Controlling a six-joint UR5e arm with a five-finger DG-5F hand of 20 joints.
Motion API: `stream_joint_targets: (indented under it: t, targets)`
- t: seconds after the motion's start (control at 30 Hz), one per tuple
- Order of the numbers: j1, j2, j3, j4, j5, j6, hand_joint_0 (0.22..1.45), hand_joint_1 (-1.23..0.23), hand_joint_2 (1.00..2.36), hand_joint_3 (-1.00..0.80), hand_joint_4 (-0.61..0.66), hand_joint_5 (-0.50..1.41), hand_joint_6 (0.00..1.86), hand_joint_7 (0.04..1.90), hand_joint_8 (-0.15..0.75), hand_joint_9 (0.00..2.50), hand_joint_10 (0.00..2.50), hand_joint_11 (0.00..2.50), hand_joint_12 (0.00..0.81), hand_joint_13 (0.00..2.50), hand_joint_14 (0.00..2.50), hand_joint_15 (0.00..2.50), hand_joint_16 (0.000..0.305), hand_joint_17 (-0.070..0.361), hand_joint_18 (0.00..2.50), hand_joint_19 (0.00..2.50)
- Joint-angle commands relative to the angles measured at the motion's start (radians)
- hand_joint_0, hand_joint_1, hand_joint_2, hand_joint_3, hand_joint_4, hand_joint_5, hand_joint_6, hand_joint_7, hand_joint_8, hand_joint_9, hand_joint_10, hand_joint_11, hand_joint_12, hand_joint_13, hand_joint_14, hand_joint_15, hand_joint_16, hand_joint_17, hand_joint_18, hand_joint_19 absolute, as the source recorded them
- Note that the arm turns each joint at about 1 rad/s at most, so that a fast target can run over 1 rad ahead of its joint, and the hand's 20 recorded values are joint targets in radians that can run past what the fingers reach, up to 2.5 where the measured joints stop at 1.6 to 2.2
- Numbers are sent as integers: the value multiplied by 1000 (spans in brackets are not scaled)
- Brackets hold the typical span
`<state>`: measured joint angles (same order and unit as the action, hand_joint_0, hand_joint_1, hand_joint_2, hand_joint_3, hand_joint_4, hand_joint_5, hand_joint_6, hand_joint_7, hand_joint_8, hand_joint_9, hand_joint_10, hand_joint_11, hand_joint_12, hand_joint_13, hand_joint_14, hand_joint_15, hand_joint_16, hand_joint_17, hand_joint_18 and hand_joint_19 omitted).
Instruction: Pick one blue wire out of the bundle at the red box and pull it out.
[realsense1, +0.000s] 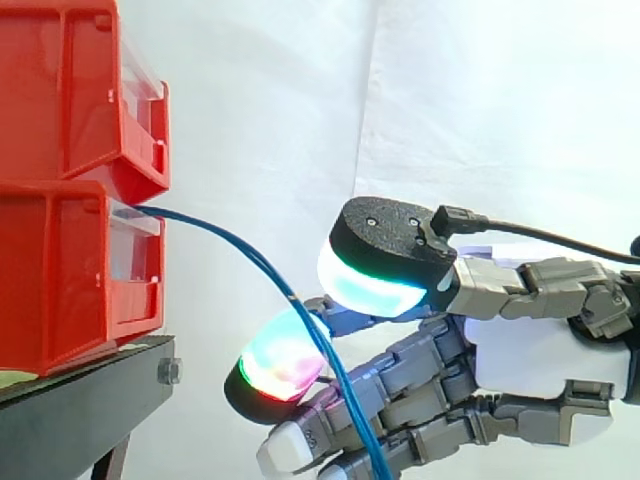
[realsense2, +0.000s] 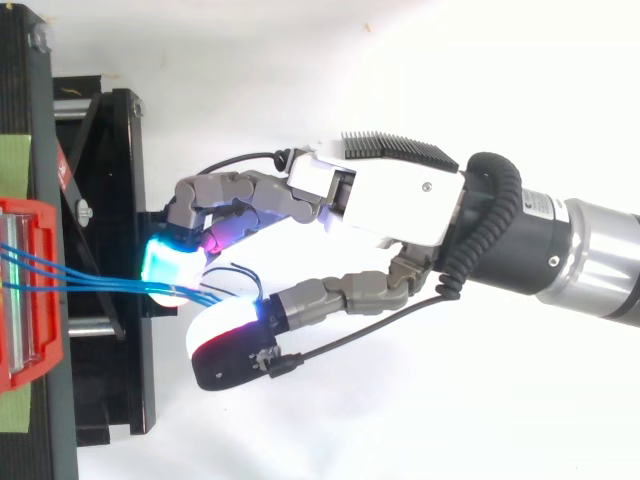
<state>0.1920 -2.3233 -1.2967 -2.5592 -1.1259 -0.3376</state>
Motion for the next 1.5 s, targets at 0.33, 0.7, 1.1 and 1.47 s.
stream_joint_targets:
  t: [0.33,0.7,1.1,1.47]
  targets:
    - [-3,-1,10,-4,-2,0,599,-652,1015,-313,263,-171,726,1019,380,706,9,324,470,471,5,137,61,138,588,343]
    - [-5,1,11,-6,-2,8,596,-648,1019,-254,274,-195,818,973,383,722,9,363,471,489,4,151,62,138,605,352]
    - [-8,1,62,-75,-9,40,615,-685,1023,-137,235,-208,871,966,389,721,13,408,475,503,5,152,62,139,631,355]
    - [-8,1,89,-128,-29,117,663,-754,1020,-177,204,-218,890,882,390,708,13,446,474,543,5,168,62,139,683,364]
